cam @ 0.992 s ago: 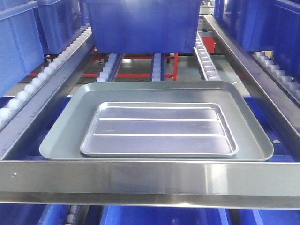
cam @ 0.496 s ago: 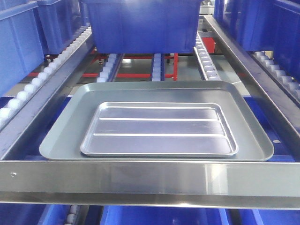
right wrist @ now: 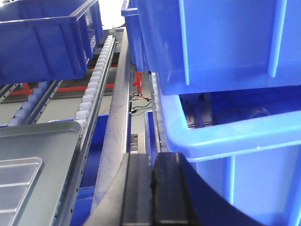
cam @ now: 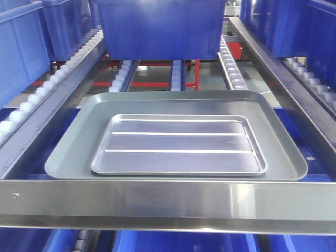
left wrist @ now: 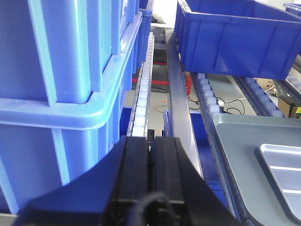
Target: Grab silver tray and stack on right shelf
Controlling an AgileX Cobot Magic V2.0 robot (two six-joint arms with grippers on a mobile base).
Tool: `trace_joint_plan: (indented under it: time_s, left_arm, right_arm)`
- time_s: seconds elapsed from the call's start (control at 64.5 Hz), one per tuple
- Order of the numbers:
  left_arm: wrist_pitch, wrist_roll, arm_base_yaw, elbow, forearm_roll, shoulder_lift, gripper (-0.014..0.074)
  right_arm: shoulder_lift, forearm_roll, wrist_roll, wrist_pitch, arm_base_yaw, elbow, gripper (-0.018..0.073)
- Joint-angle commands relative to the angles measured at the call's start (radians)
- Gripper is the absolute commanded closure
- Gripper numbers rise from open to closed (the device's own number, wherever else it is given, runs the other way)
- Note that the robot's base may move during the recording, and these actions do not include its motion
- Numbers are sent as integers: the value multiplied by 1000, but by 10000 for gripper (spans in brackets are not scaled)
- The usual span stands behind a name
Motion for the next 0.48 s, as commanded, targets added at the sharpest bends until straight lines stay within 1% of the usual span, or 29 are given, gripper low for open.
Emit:
trace_joint_plan:
  time_s: [0.0,0.465]
  left_arm:
    - [-95,0,-6,19,0,-13,688]
    - [-95,0,-6,19,0,-13,688]
  right_arm:
    - [-22,4,-6,-97,-6,-18,493]
    - [-22,4,-6,-97,-6,-18,493]
